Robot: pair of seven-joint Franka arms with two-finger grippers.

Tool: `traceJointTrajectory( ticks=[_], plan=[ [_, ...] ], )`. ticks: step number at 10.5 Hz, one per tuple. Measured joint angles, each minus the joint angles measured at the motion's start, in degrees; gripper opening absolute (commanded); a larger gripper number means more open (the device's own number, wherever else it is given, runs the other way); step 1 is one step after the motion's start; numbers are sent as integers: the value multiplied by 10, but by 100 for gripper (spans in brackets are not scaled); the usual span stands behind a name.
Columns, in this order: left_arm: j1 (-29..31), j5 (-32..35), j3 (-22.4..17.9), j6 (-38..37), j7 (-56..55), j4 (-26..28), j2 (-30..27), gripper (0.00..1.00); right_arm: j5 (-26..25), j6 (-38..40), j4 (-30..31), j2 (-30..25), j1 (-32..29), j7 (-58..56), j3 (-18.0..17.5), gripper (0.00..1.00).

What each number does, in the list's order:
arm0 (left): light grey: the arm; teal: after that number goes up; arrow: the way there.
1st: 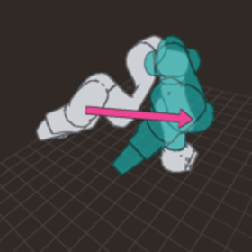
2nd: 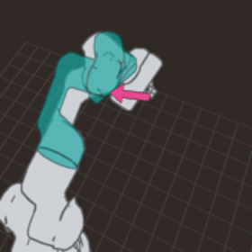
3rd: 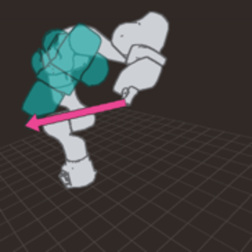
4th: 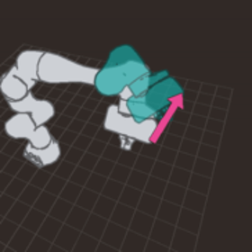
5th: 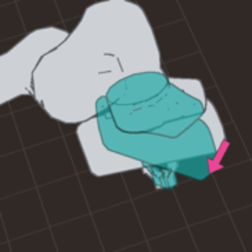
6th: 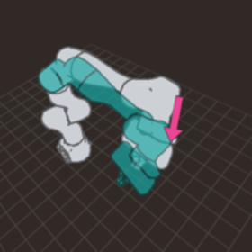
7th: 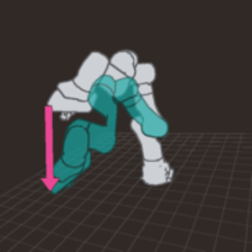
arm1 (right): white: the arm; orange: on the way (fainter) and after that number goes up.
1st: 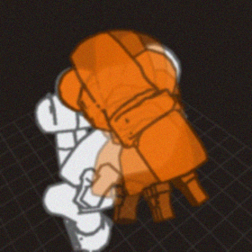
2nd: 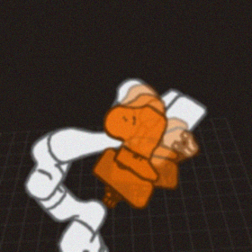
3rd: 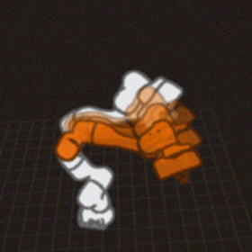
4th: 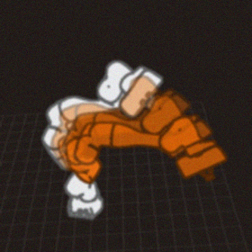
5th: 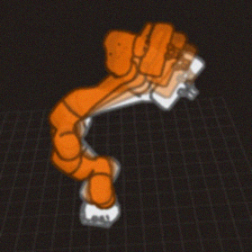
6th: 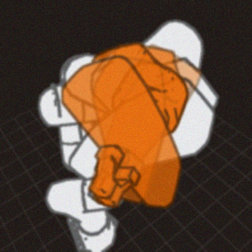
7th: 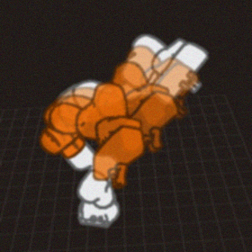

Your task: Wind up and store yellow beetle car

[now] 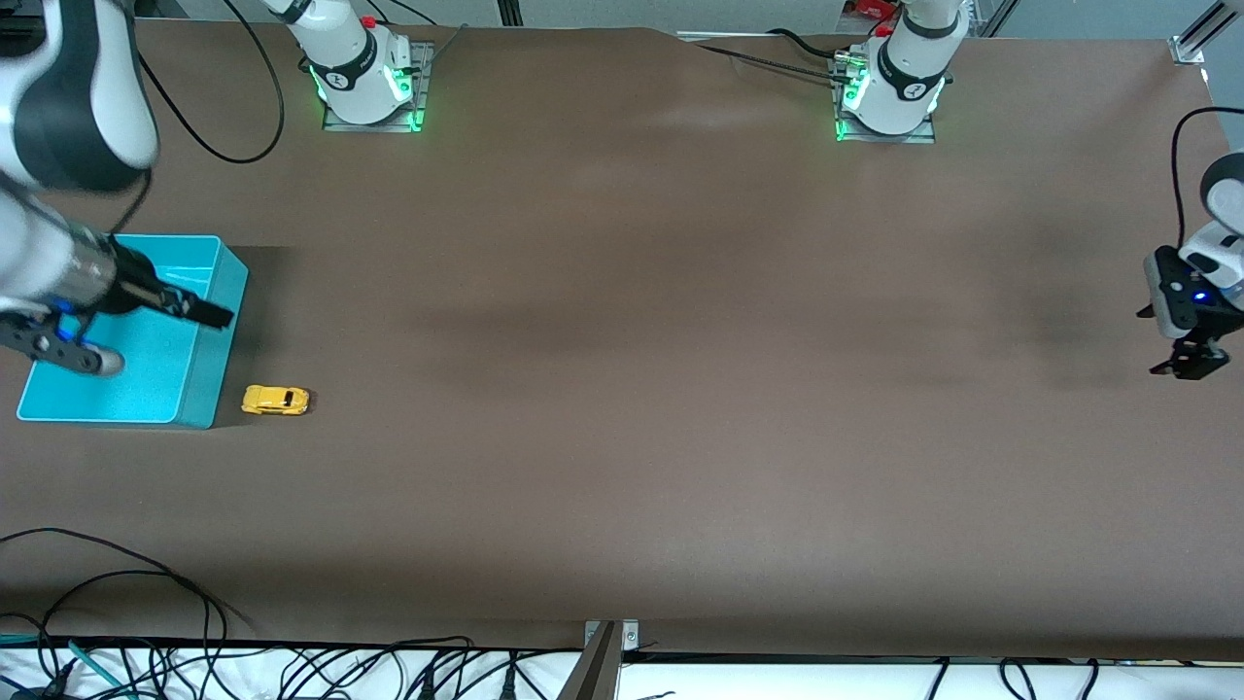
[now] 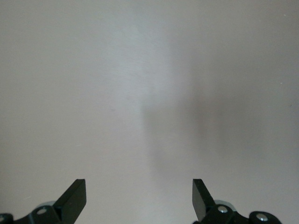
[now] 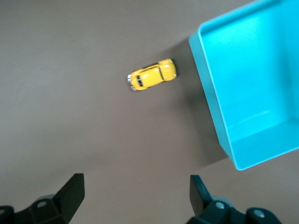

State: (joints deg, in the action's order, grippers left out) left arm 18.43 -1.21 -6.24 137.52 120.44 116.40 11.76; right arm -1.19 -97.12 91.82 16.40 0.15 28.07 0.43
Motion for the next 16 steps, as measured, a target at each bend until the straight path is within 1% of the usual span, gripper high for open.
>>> traceJointTrajectory(
  ticks=[2,3,5,6,8,9,11,14,15,16],
  plan=[
    [-15,-1,13,-10,-29,0,-55,100,-1,-47,18,39,-3,125,2,100],
    [-20,-1,31,-17,-46,0,-87,100,-1,-77,27,55,-3,183,5,100],
    [-26,-1,61,-42,-98,0,-143,100,-2,-170,52,89,-4,290,24,100],
    [-27,-1,65,-67,-151,1,-168,100,-2,-224,74,104,-6,333,32,100],
    [-33,-2,65,-116,-283,1,-203,100,-2,-316,118,125,-7,420,44,100],
    [-41,-2,65,-137,-362,1,-212,100,-2,-341,128,137,-7,455,47,100],
    [-64,-2,66,-209,-547,-10,-226,100,-2,-362,133,162,-7,489,50,100],
    [-86,-5,73,-329,-821,-60,-236,100,-2,-391,133,182,-7,509,50,99],
    [-90,-6,80,-374,-908,-79,-239,100,-2,-400,133,186,-7,510,50,79],
    [-99,-6,82,-422,-987,-102,-241,100,-2,-405,133,188,-7,510,50,46]
  ],
)
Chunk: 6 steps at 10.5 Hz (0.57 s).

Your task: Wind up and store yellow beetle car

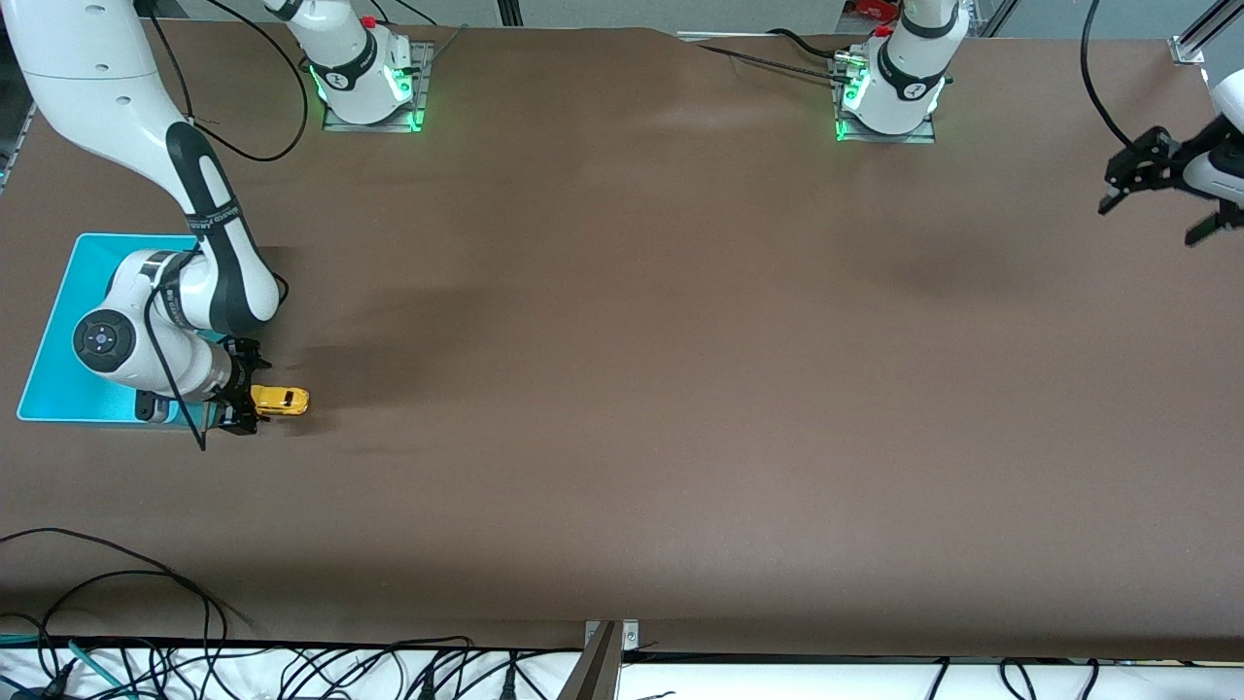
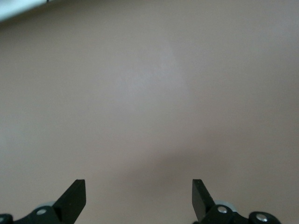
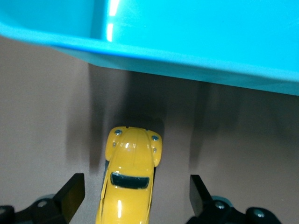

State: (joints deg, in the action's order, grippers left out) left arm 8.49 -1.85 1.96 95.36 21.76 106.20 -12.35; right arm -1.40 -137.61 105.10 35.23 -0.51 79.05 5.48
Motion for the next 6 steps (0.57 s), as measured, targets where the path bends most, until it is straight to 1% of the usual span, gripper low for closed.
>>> traceJointTrajectory(
  ticks=[1,2,4,6],
  plan=[
    [-13,0,1,-39,-55,-25,0,100,0,-1,0,1,0,1,0,28],
    [-22,0,2,-72,-87,-50,1,100,0,-2,0,2,0,4,0,15],
    [-28,0,2,-132,-122,-105,14,100,0,-3,-1,3,0,10,0,15],
    [-40,0,2,-170,-159,-157,45,100,0,-2,-3,1,2,10,0,16]
  ],
)
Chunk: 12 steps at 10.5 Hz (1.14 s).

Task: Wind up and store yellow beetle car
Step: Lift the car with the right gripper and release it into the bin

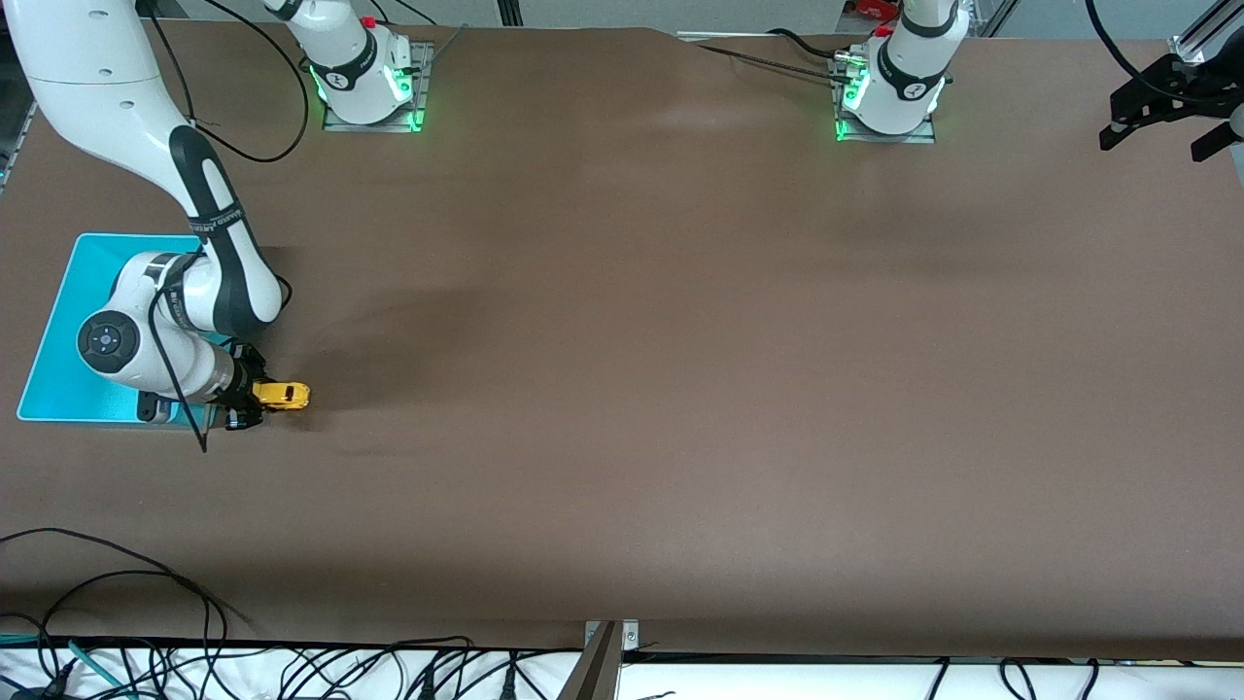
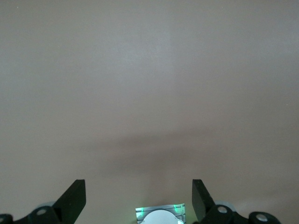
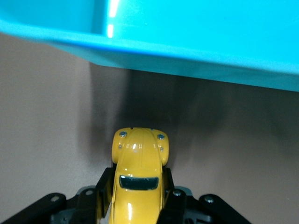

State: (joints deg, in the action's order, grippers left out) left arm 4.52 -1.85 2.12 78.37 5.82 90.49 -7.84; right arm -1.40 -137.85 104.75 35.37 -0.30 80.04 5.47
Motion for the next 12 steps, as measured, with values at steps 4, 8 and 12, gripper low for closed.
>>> traceJointTrajectory(
  ticks=[4,8,12],
  plan=[
    [-69,0,-27,-6,-103,-20,36,100,-46,135,-55,-57,3,-42,0,17],
    [-76,0,-52,-6,-104,-24,45,100,-59,262,-98,-94,2,-288,36,17],
    [-77,0,-52,-6,-104,-29,46,100,-56,305,-87,-83,-30,-612,94,17]
  ],
)
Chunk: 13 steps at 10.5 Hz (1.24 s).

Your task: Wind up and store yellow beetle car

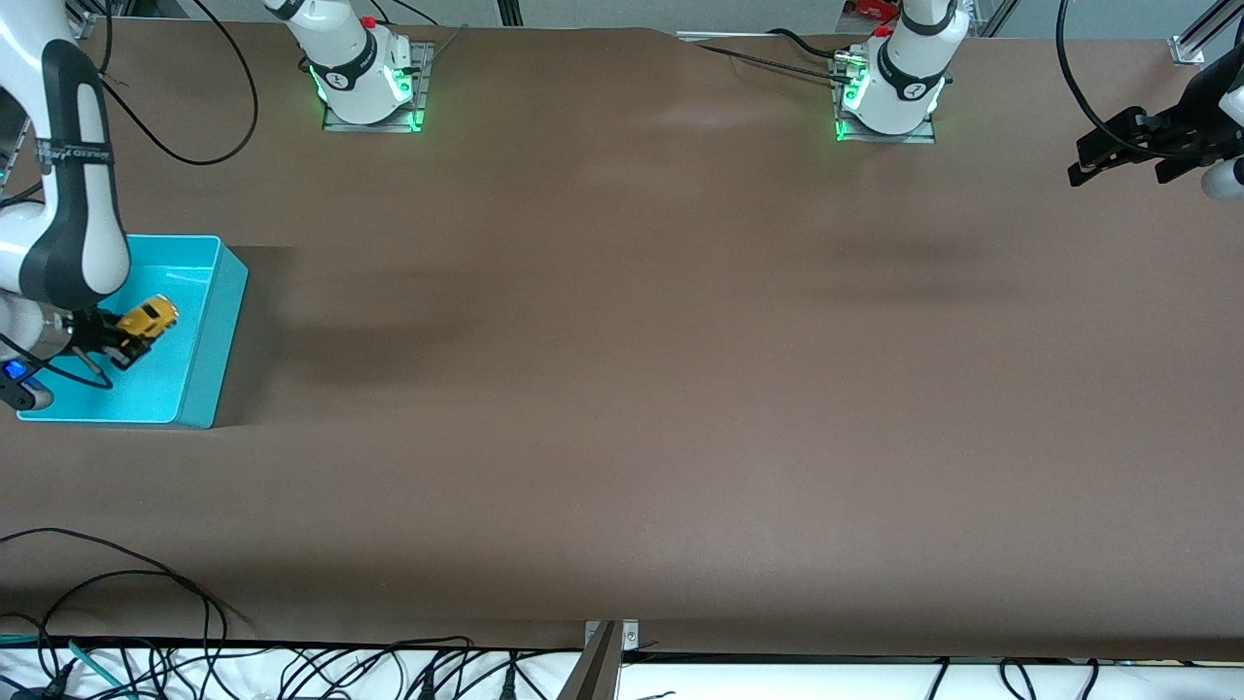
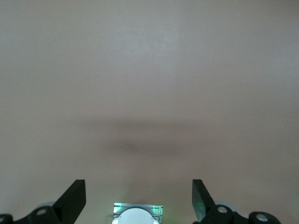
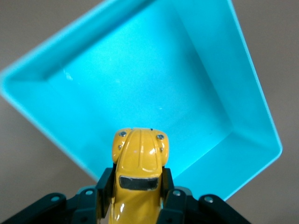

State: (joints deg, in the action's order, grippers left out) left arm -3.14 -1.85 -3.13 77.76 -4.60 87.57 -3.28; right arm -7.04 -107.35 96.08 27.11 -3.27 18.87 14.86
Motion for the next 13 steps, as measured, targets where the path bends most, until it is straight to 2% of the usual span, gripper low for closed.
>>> traceJointTrajectory(
  ticks=[3,4,6,9,13],
  plan=[
    [3,0,-9,0,0,-12,1,100,24,-41,7,62,-56,-157,0,18],
    [3,0,-13,0,0,-17,3,100,25,-50,7,77,-67,-185,0,28],
    [3,0,-12,0,0,-20,13,100,25,-63,7,97,-75,-205,0,100],
    [3,0,-12,0,0,-24,21,100,24,-52,-16,94,-68,-211,-5,100],
    [3,0,-13,0,0,-26,21,100,24,107,-144,49,-65,-214,-6,100]
  ],
)
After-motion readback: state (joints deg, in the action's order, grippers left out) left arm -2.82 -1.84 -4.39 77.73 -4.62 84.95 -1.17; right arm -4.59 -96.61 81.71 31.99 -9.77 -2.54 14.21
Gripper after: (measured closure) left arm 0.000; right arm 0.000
